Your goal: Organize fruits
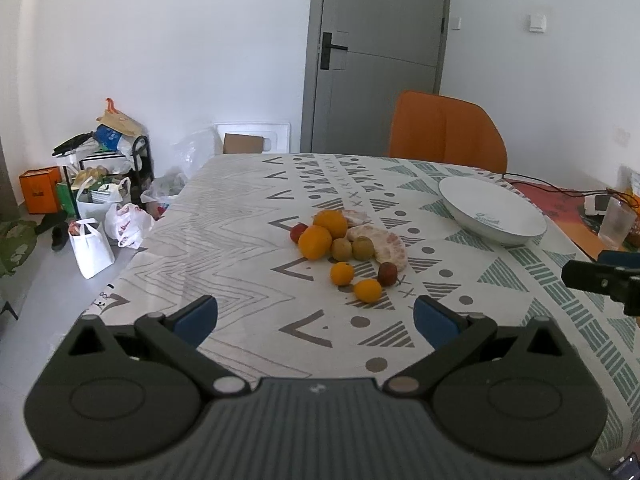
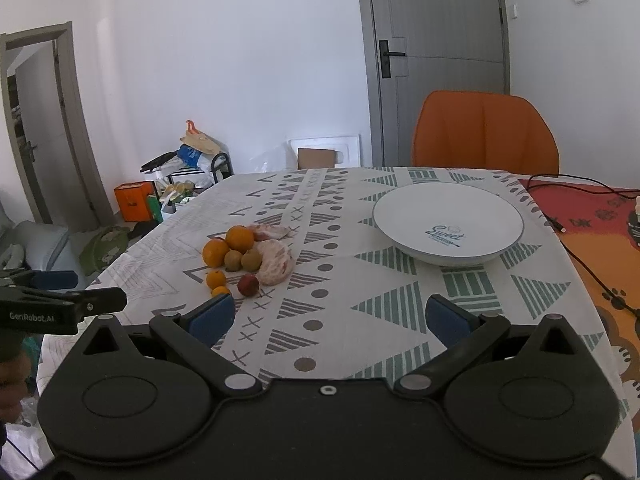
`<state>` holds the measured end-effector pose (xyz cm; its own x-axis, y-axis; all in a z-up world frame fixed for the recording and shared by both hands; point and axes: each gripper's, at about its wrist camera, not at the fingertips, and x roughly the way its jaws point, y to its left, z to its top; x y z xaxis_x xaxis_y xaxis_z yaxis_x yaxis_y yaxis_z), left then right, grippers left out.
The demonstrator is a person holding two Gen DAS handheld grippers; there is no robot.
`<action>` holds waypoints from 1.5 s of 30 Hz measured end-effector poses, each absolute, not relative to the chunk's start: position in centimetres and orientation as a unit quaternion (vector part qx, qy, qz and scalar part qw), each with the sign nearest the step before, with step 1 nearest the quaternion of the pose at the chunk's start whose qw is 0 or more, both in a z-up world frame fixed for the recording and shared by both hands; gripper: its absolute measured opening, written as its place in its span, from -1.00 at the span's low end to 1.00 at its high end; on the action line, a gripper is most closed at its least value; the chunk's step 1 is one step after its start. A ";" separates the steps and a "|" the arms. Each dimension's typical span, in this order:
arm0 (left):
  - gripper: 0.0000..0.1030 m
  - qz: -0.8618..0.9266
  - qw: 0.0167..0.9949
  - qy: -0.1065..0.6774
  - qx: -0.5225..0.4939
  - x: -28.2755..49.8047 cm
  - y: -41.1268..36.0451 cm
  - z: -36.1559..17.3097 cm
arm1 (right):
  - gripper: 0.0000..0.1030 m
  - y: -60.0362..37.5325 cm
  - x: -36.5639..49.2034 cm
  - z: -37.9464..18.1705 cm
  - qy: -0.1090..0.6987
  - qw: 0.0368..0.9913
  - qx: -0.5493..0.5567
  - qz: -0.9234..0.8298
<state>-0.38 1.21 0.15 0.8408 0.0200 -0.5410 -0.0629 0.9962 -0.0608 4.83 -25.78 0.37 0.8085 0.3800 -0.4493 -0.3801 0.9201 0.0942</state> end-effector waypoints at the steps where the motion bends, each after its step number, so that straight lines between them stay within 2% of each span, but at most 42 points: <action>1: 1.00 0.021 0.958 0.282 -0.040 -0.4 1.3 0.1 | 1.00 -25.8 4.9 0.4 0.236 0.951 0.000 0.200; 45: 1.00 0.015 0.964 0.263 -0.044 -0.6 1.1 0.6 | 1.00 -25.7 4.6 0.7 0.228 0.954 -0.011 0.196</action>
<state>-0.63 1.11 0.64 0.8616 0.0061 -0.5075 -0.0523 0.9957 -0.0769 4.57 -25.69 0.70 0.8192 0.3685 -0.4395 -0.3784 0.9231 0.0685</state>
